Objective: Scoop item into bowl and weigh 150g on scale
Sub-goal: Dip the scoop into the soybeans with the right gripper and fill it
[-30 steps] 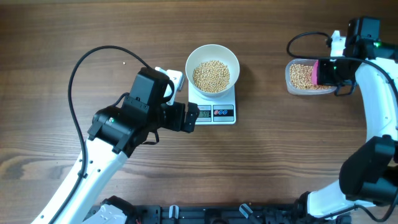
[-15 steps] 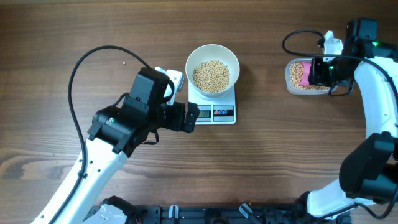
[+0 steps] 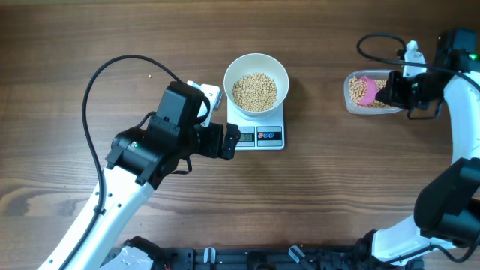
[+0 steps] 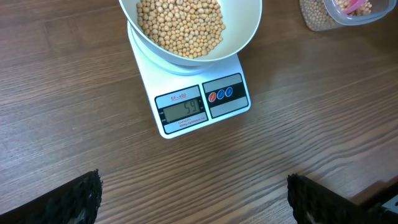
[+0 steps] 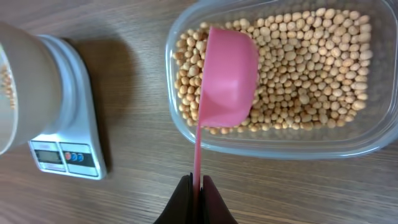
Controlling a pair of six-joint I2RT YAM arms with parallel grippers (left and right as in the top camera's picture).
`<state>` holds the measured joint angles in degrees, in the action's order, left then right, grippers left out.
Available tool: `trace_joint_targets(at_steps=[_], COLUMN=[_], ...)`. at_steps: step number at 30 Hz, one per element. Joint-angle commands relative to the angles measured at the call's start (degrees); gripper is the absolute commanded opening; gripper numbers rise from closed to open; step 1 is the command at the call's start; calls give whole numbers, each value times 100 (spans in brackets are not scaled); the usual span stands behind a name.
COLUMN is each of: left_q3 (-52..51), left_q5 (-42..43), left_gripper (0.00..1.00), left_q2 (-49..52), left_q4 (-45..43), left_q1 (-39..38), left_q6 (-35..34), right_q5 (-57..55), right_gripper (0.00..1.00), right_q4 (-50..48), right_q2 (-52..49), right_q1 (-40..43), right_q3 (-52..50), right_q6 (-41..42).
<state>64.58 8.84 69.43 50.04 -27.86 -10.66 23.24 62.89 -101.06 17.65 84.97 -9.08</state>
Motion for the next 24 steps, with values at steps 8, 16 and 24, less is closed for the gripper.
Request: trace_joint_targets(at_steps=[8, 16, 24], left_q3=[26, 26, 26], left_q5=[50, 50, 50], left_gripper=[100, 100, 100], left_q2=[13, 13, 13], left_q4=[-13, -13, -13], left_q1=[-31, -31, -31], left_q6=[-11, -11, -11], right_q5=[1241, 2824, 3652], right_gripper=[4, 4, 4], right_q4=[9, -234, -219], right_q2=[-85, -85, -85], right_q1=[944, 1930, 2306], right_q3=[-385, -855, -855], right_q6=[-149, -118, 74])
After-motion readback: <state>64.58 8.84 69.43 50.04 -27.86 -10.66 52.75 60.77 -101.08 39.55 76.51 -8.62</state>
